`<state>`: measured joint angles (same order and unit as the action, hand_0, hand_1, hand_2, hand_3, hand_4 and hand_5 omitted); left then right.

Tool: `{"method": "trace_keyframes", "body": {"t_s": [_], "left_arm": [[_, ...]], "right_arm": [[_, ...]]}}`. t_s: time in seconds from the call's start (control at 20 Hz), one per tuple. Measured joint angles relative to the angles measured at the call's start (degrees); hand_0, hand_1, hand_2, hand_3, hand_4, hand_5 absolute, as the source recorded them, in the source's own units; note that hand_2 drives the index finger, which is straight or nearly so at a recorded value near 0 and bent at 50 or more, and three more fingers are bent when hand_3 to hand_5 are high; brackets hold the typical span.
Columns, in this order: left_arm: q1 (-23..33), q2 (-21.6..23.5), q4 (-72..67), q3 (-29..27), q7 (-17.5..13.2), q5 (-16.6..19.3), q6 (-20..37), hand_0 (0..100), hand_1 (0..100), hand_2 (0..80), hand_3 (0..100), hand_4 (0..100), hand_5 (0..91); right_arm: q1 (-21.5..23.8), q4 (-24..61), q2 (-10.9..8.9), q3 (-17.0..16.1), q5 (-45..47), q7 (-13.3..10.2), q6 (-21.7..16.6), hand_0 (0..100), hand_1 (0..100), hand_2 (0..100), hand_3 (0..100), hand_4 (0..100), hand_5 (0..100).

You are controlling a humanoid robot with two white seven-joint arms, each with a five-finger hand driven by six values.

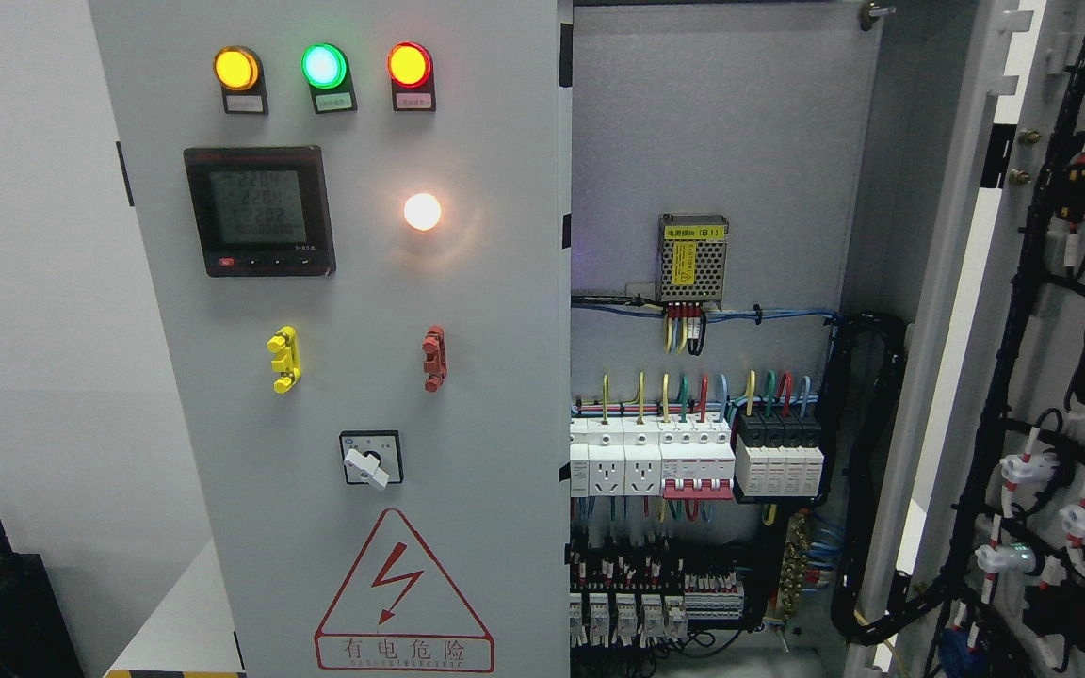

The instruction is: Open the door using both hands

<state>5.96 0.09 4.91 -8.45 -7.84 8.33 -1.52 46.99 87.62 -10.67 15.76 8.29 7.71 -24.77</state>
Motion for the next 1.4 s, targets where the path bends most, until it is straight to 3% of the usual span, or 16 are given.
{"method": "trace_keyframes", "body": {"t_s": [0.4, 0.9, 1.2, 1.4], "left_arm": [[-0.2, -0.1, 0.3, 0.3, 0.0, -0.3, 0.2, 0, 0, 0.0, 0, 3, 0.0], [-0.2, -1.1, 0.4, 0.4, -0.1, -0.3, 0.2, 0, 0, 0.0, 0, 3, 0.0], [-0.2, -1.5, 0.4, 0.4, -0.1, -0.3, 0.2, 0, 0, 0.0, 0, 3, 0.0], [-0.2, -1.7, 0.4, 0.5, -0.1, -0.3, 0.3, 0, 0, 0.0, 0, 3, 0.0]], "right_arm": [[-6.6, 10.1, -3.11, 3.3, 0.0, 0.0, -0.3, 0, 0, 0, 0, 0, 0], [-21.1, 17.1, -3.81, 5.3, 0.1, 0.0, 0.6, 0, 0, 0, 0, 0, 0], [-29.9, 17.9, -2.73, 4.9, 0.4, -0.1, 5.1, 0, 0, 0, 0, 0, 0], [-36.5, 17.2, -1.59, 4.0, 0.6, -0.1, 10.1, 0, 0, 0, 0, 0, 0]]}}
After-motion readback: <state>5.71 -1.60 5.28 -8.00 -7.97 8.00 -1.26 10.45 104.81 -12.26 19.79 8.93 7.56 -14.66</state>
